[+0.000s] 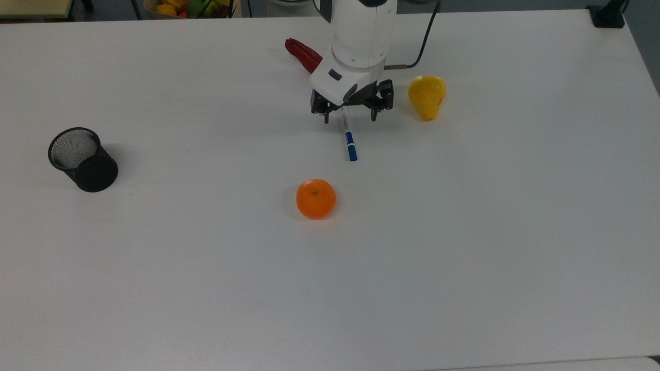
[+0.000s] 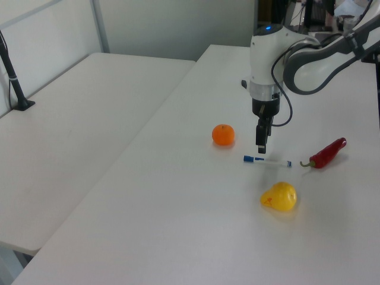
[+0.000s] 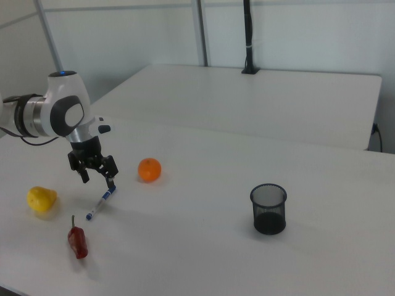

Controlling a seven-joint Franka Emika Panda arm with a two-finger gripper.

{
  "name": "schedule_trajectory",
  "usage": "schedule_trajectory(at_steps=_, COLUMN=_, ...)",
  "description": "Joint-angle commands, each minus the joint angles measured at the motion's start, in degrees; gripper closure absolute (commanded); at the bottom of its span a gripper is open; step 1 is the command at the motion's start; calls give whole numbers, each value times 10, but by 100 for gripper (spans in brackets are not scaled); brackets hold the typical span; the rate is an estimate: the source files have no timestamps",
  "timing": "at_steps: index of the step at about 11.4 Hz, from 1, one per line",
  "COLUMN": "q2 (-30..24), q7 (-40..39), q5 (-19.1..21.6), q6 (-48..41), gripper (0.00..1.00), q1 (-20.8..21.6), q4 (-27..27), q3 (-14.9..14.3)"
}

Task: Place marker
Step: 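Move the open gripper over the white marker and lower it, then close the gripper on the marker's middle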

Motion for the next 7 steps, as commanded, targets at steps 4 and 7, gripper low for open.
schedule_trajectory(at_steps=4, q2=27, q7=32, q5=-28, q6=39, gripper=10, q1=5, q4=-18, q3=0)
schedule_trajectory(at_steps=7, q2=29, q7=32, q5=-28, q6=44, gripper=34, q1=4, q4=-18, q3=0)
